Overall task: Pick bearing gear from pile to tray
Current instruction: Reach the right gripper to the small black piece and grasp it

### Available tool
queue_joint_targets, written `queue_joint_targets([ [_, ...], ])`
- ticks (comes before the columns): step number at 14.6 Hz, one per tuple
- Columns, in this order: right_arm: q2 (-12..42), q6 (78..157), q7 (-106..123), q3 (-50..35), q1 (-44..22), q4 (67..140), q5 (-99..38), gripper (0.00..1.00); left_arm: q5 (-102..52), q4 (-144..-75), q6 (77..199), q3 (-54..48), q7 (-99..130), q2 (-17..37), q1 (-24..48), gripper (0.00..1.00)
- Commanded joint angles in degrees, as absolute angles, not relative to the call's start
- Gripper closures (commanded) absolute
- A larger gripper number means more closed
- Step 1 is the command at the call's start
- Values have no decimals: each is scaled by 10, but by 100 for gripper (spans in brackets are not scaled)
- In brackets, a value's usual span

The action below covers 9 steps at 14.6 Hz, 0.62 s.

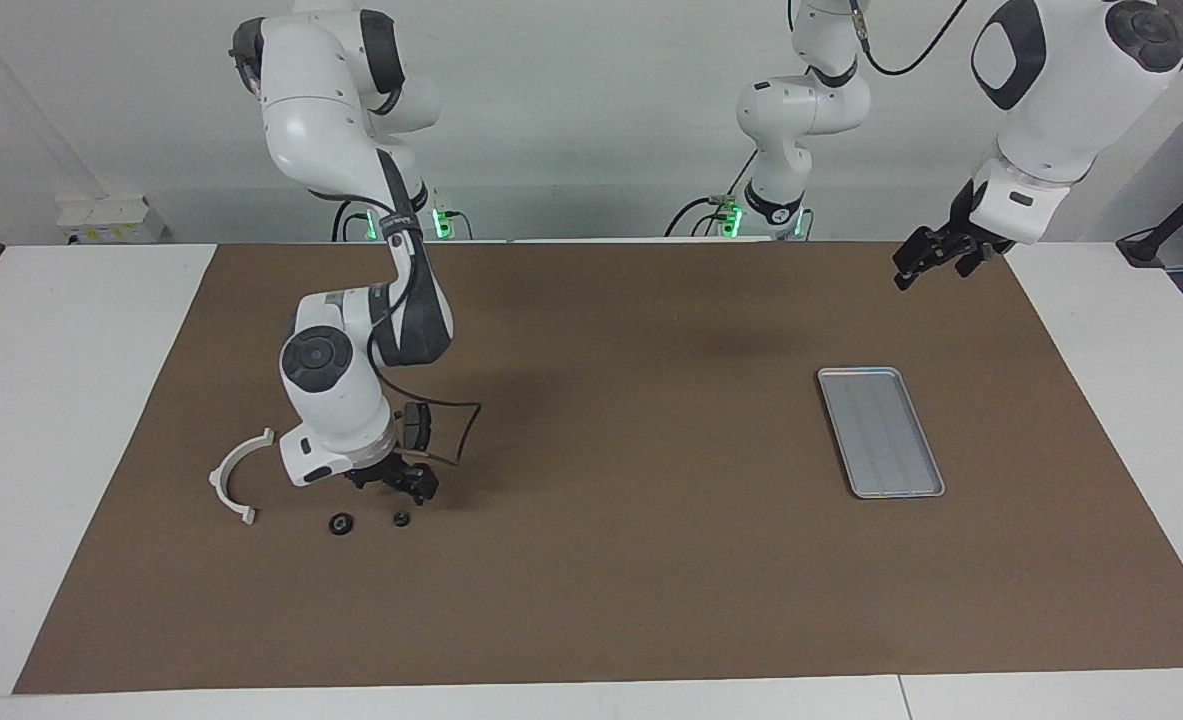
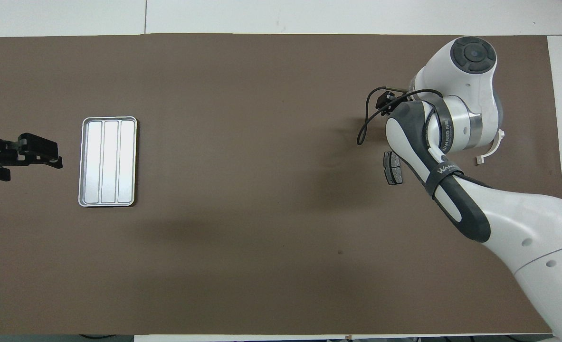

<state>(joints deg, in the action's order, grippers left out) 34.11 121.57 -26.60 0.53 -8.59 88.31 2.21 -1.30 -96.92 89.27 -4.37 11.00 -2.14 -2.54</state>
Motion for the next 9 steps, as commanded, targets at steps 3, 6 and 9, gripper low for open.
queue_joint_targets([
  [3,387,1180,-298,6,-97,820,54,2,-11,-976,886,-45,109,-33,-26,0],
  [6,388,1188,-298,4,-91,820,57,9,-11,-976,886,-44,109,-33,-26,0],
  [9,388,1202,-299,4,-87,821,47,13,-11,-976,886,-45,109,-33,-26,0],
])
